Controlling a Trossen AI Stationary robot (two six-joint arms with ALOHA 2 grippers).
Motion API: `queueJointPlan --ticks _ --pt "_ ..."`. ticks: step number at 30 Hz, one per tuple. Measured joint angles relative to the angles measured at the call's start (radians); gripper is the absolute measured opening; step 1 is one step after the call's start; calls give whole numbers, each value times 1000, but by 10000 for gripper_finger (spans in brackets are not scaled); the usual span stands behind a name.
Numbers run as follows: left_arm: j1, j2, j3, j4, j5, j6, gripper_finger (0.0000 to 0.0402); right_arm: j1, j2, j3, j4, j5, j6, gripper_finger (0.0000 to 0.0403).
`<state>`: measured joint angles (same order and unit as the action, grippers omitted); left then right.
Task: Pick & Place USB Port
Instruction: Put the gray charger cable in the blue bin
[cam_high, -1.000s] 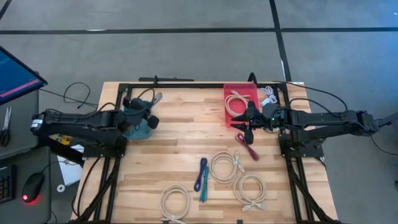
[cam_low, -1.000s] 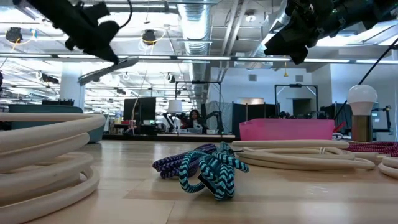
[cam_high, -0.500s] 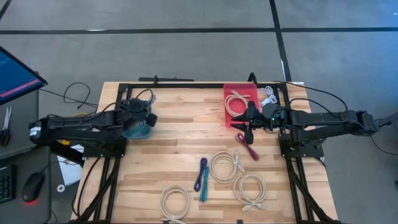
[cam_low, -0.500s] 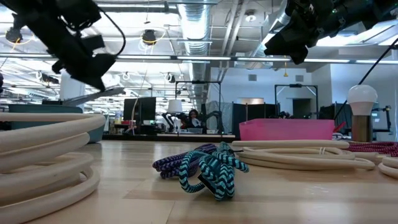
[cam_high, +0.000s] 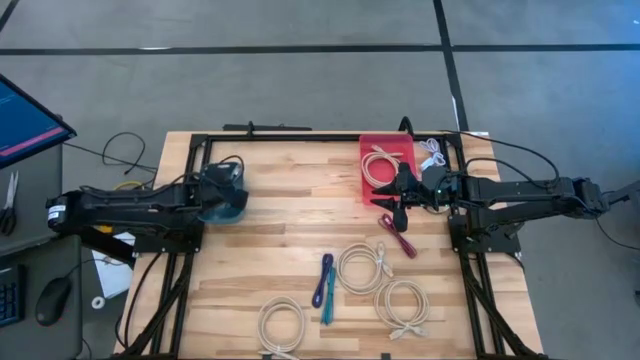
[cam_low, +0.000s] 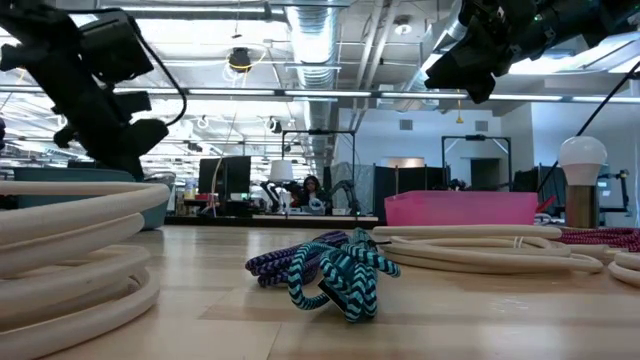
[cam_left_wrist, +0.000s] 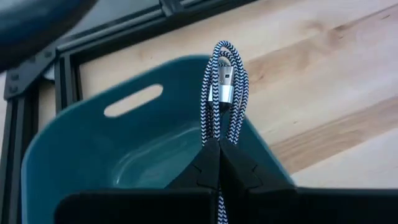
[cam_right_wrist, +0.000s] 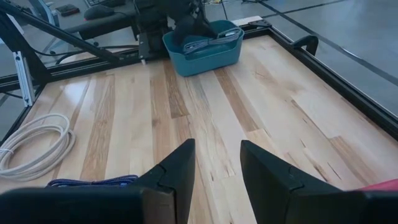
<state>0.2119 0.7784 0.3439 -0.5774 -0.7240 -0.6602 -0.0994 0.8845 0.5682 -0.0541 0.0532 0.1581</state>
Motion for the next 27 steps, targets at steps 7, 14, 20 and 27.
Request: queueJointPlan --ticks 7,14,20,27 --pt "0 0 -49 -3 6 -63 1 0 0 0 0 0 0 120" --pt "0 0 -64 -2 15 -82 1 0 0 0 0 0 0 120" --pt "0 0 -64 2 15 -89 6 0 0 -1 0 0 0 120" --pt "0 0 -64 2 10 -104 42 -1 22 -1 -3 1 -1 120"
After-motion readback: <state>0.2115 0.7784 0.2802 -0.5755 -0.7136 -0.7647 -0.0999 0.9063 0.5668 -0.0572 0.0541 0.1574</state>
